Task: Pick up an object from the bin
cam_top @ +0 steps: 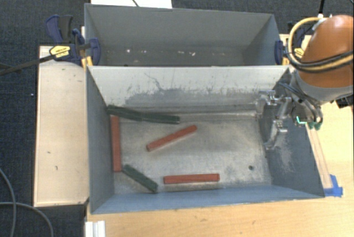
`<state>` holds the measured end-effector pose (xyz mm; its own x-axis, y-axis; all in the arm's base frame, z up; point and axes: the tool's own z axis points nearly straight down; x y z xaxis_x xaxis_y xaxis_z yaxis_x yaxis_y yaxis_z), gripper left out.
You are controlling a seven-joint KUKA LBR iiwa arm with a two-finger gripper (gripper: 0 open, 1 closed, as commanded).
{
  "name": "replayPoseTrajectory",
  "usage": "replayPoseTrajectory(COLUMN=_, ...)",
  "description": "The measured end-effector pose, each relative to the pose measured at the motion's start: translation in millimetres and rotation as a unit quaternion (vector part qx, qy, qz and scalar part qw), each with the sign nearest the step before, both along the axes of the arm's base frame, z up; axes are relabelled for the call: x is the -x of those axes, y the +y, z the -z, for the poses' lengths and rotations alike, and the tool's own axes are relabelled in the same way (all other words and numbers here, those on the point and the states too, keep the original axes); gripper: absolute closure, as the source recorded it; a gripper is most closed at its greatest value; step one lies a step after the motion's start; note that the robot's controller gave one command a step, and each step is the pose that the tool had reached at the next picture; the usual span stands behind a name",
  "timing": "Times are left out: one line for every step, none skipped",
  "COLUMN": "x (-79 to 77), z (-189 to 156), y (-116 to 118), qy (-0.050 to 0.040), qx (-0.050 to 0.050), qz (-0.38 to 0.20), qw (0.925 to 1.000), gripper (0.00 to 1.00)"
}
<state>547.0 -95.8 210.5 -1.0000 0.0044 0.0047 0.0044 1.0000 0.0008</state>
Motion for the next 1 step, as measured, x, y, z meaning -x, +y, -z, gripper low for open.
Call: replayPoseTrajectory(x=-1.7, z=-4.0, y=0.3, qy=-0.0039, qx=0.001, qz=-0.001, qw=1.0000, gripper=0.00)
